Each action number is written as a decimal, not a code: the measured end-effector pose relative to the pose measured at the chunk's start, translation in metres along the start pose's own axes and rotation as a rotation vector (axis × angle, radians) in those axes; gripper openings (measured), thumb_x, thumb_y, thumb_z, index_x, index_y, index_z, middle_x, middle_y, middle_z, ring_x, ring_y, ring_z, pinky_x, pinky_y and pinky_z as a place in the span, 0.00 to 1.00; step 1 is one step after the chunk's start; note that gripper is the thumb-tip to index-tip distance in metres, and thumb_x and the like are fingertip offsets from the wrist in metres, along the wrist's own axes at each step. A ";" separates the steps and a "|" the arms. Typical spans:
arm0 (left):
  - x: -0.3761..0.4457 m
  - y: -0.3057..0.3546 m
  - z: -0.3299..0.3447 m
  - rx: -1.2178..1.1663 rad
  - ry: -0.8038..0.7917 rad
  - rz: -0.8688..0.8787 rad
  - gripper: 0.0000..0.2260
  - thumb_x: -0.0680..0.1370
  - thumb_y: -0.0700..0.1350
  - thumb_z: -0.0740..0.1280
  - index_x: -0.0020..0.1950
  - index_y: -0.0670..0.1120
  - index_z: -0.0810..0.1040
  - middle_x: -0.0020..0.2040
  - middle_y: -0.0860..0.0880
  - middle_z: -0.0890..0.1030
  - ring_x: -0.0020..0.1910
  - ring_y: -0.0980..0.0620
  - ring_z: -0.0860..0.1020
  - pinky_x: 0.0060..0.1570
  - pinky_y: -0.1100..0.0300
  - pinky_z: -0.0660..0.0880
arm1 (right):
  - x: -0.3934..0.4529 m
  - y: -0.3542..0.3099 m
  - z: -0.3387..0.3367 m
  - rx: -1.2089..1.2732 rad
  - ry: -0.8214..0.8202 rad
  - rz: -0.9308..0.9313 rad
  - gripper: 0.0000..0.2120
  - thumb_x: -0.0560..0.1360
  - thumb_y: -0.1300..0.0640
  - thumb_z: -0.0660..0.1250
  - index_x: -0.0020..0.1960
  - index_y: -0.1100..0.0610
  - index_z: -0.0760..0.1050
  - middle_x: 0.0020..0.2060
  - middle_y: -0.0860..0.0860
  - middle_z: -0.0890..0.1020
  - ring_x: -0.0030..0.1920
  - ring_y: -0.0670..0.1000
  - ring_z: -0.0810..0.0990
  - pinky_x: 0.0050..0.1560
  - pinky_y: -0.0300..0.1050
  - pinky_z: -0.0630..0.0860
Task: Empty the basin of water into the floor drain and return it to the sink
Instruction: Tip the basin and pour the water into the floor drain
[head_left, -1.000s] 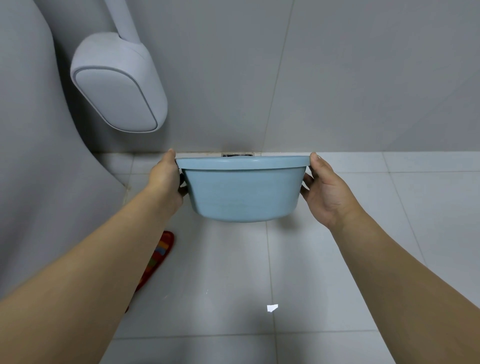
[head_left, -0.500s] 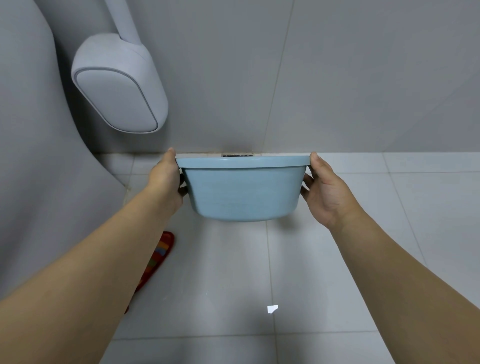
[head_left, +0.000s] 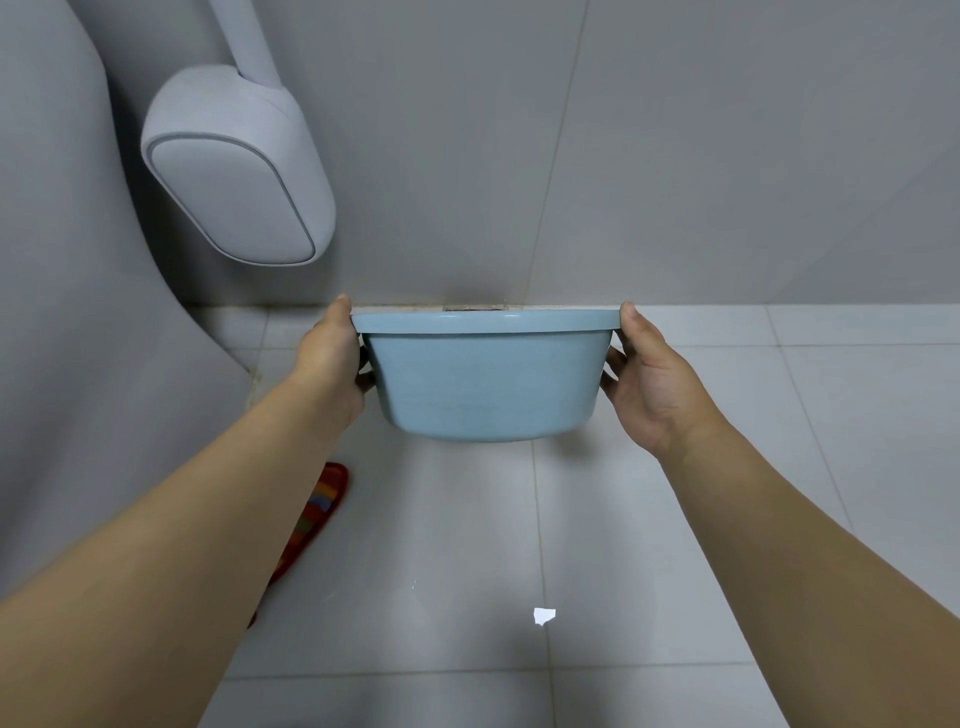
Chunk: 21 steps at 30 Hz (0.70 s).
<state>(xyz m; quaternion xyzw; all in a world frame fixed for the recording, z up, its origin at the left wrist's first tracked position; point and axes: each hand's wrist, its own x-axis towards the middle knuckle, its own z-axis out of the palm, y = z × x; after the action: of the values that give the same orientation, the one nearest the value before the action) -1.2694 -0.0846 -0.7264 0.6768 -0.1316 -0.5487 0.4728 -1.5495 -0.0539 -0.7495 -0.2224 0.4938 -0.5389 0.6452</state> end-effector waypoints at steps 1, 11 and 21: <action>0.000 0.000 0.000 0.000 0.000 0.001 0.14 0.83 0.54 0.59 0.61 0.47 0.76 0.54 0.48 0.82 0.51 0.48 0.81 0.49 0.52 0.78 | 0.000 0.000 0.000 0.001 0.000 0.002 0.36 0.76 0.45 0.71 0.79 0.55 0.63 0.57 0.40 0.81 0.63 0.47 0.78 0.71 0.50 0.71; 0.002 -0.001 0.000 0.007 -0.007 0.003 0.14 0.83 0.55 0.59 0.61 0.47 0.75 0.54 0.48 0.82 0.50 0.48 0.80 0.49 0.52 0.78 | 0.001 -0.001 0.000 0.003 0.007 0.014 0.21 0.79 0.46 0.68 0.69 0.53 0.72 0.48 0.39 0.83 0.57 0.47 0.79 0.68 0.50 0.70; -0.001 0.001 0.002 0.023 -0.002 -0.004 0.14 0.84 0.55 0.59 0.60 0.47 0.75 0.56 0.47 0.82 0.54 0.47 0.80 0.45 0.54 0.78 | 0.001 0.000 0.001 0.012 0.025 0.023 0.18 0.78 0.45 0.68 0.65 0.51 0.74 0.49 0.39 0.84 0.59 0.47 0.80 0.70 0.52 0.70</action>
<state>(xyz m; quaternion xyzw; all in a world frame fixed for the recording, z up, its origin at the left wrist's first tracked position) -1.2709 -0.0849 -0.7246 0.6821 -0.1370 -0.5488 0.4634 -1.5489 -0.0554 -0.7493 -0.2065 0.5010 -0.5371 0.6464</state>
